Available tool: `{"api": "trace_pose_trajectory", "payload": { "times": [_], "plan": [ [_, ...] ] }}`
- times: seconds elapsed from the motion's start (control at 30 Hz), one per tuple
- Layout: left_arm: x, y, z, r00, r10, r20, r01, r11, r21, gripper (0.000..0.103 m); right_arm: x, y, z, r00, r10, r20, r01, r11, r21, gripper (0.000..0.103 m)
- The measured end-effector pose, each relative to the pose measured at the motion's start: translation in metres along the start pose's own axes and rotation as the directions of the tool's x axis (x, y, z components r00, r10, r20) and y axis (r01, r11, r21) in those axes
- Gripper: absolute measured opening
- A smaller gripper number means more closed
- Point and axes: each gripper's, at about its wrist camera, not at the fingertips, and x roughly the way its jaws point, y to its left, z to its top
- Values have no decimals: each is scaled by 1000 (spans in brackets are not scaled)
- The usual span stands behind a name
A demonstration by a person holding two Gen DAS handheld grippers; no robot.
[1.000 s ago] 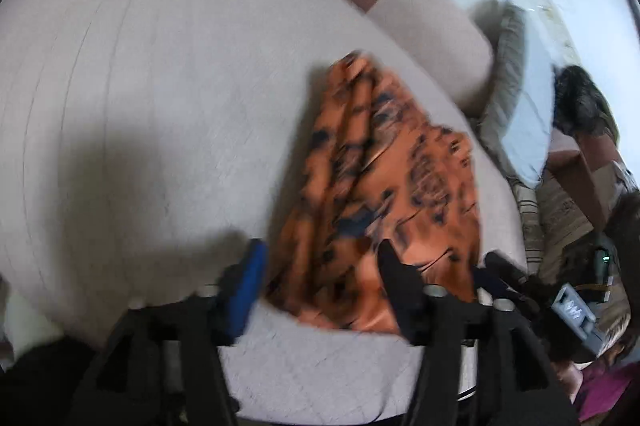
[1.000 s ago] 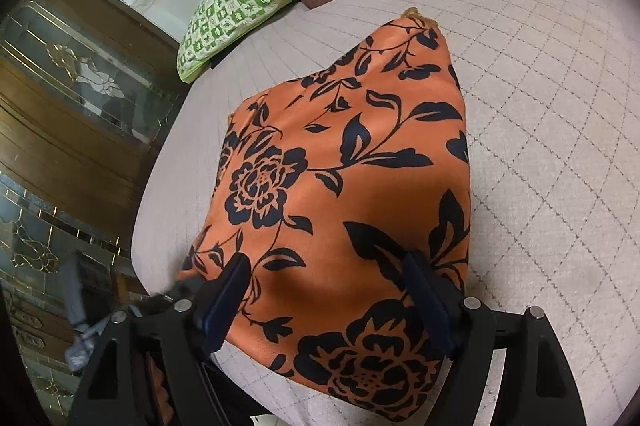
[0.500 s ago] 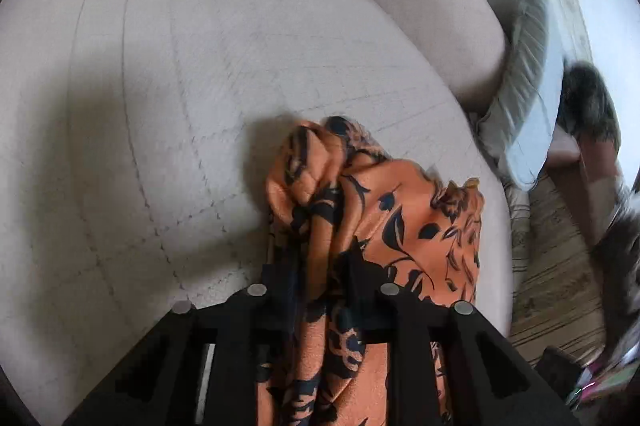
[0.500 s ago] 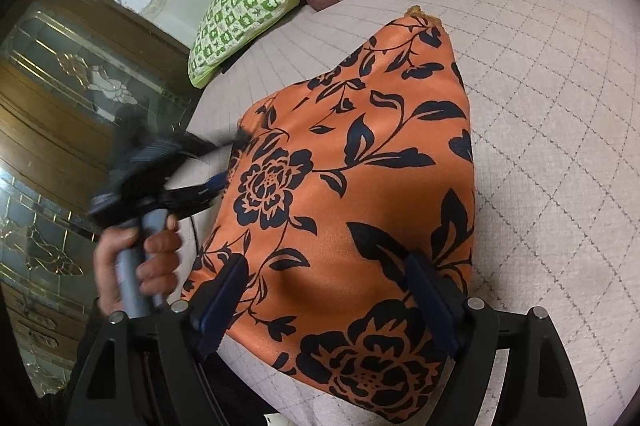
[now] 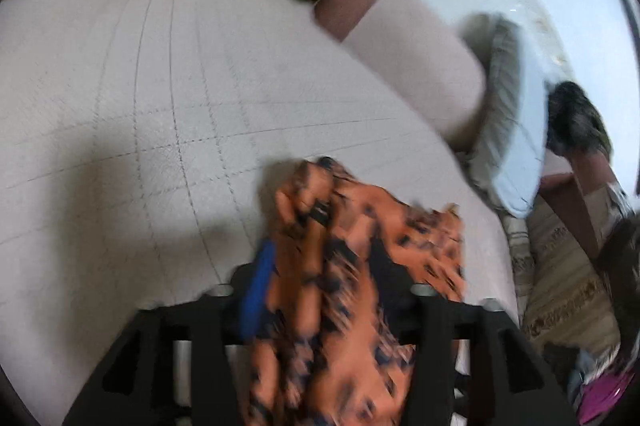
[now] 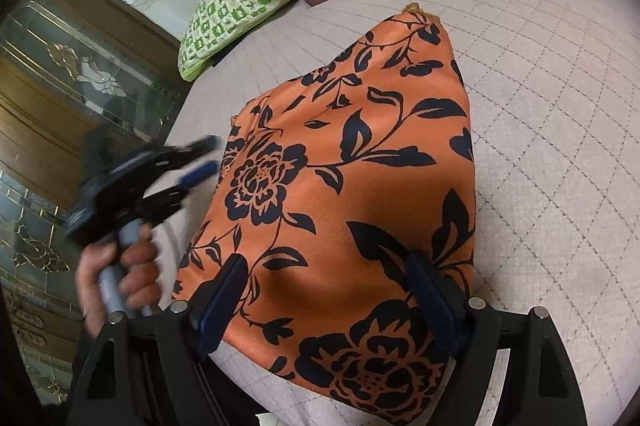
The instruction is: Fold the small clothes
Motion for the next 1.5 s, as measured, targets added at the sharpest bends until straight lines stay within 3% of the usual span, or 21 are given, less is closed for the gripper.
{"api": "trace_pose_trajectory", "payload": {
  "times": [0.03, 0.1, 0.13, 0.17, 0.2, 0.23, 0.3, 0.33, 0.4, 0.47, 0.5, 0.57, 0.63, 0.7, 0.73, 0.83, 0.93, 1.03, 1.3, 1.5],
  "plan": [
    [-10, -5, -10, 1000, -18, 2, 18, 1000, 16, 81, 1, 1, 0, 1000, -3, 3, 3, 1000, 1, 85],
    [-21, -9, -29, 1000, -21, 14, 20, 999, 42, 88, 3, 6, 0, 1000, -13, 12, 13, 1000, 3, 86],
    [-19, -9, -41, 1000, 16, 2, -16, 998, 60, 88, 4, 7, 0, 1000, -21, 14, 21, 1000, 1, 86],
    [-4, -5, -49, 996, 74, -56, -69, 994, 86, 78, 4, 9, -1, 999, -29, 16, 29, 1000, 0, 86],
    [9, 3, -57, 986, 109, -128, -96, 990, 101, 35, 5, 10, -1, 999, -37, 15, 37, 999, -2, 86],
    [18, 12, -63, 983, 62, -171, -52, 997, 64, 35, 6, 11, -1, 999, -40, 9, 40, 999, -6, 86],
    [2, 2, -62, 991, 59, -117, -48, 994, 98, 26, 5, 12, -2, 999, -48, 6, 48, 999, -11, 86],
    [-7, -5, -63, 995, 69, -70, -60, 990, 130, 26, 5, 11, -1, 999, -49, 4, 49, 999, -8, 86],
    [-6, -9, -68, 994, 100, -35, -95, 986, 138, 31, 5, 9, -1, 999, -46, 9, 46, 999, 10, 86],
    [13, 2, -76, 987, 131, -91, -122, 987, 104, 52, 6, 7, -1, 999, -44, 20, 44, 999, 28, 86],
    [14, 9, -77, 990, 122, -77, -116, 990, 80, 56, 5, 7, -1, 999, -45, 22, 44, 999, 29, 86],
    [-2, 9, -72, 996, 77, -42, -75, 996, 50, 51, 2, 9, -1, 999, -48, 25, 48, 999, 17, 86],
    [-29, 0, -71, 996, 46, 82, -55, 992, 109, 53, -10, 10, -2, 998, -45, 42, 44, 999, 27, 86],
    [-37, -8, -73, 990, 43, 133, -66, 982, 175, 77, -34, 8, -9, 993, 1, 118, -5, 999, 32, 86],
    [-36, -10, -74, 991, 41, 131, -65, 980, 186, 81, -50, 5, -13, 984, 5, 177, -11, 999, 35, 86],
    [-22, -8, -74, 994, 55, 91, -70, 982, 178, 81, -68, -16, -21, 975, -17, 220, -5, 995, 102, 86],
    [-15, -12, -76, 991, 75, 110, -94, 979, 179, 81, -75, -47, -38, 973, -71, 221, 19, 973, 229, 86],
    [-15, -18, -71, 987, 98, 125, -121, 975, 188, 81, -79, -61, -57, 965, -102, 243, 33, 961, 275, 86],
    [-18, -16, -72, 980, 148, 129, -172, 966, 193, 81, -72, -43, -75, 952, -190, 242, 137, 966, 219, 86],
    [-21, -16, -75, 978, 158, 138, -184, 961, 205, 81, -66, -36, -86, 957, -187, 221, 139, 967, 214, 86]
  ]
}}
